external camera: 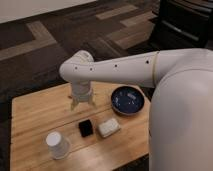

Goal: Place the ceramic cup over the eraser

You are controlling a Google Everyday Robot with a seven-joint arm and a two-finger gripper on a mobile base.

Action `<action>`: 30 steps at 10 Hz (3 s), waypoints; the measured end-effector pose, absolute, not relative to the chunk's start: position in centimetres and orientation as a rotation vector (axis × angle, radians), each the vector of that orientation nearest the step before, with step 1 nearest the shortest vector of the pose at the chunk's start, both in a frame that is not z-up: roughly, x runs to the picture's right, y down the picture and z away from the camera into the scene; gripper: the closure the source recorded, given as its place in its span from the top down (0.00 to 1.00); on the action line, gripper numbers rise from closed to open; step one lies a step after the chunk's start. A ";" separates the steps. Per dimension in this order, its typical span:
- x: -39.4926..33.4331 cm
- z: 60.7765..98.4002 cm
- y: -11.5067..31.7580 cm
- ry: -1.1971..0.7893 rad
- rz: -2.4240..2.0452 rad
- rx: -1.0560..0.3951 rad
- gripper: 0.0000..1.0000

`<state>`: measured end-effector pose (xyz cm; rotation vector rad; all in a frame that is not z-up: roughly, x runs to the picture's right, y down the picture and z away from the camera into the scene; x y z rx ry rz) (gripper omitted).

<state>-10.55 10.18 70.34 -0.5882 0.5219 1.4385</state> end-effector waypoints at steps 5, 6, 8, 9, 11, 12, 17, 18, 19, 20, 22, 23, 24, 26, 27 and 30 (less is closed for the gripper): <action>-10.6 70.3 10.2 0.522 1.439 -0.588 0.65; -10.5 70.3 10.2 0.522 1.439 -0.588 0.65; -10.6 70.3 10.2 0.522 1.439 -0.588 0.65; -10.6 70.3 10.2 0.522 1.439 -0.588 0.65; -10.5 70.3 10.2 0.522 1.439 -0.588 0.65; -10.6 70.3 10.2 0.522 1.438 -0.588 0.65; -15.2 69.1 9.7 0.457 1.246 -0.524 0.65; -16.8 68.5 9.9 0.423 1.175 -0.514 0.65; -18.3 67.7 10.3 0.391 1.103 -0.513 0.65; -20.0 66.8 11.0 0.354 1.022 -0.518 0.65; -23.2 64.5 12.7 0.271 0.852 -0.546 0.65; -24.7 63.1 13.7 0.222 0.769 -0.574 0.65; -26.1 61.3 14.9 0.175 0.669 -0.608 0.65; -26.2 59.8 16.9 0.164 0.504 -0.623 0.65; -26.0 59.5 17.3 0.168 0.473 -0.625 0.65; -26.0 59.5 17.2 0.167 0.471 -0.623 0.65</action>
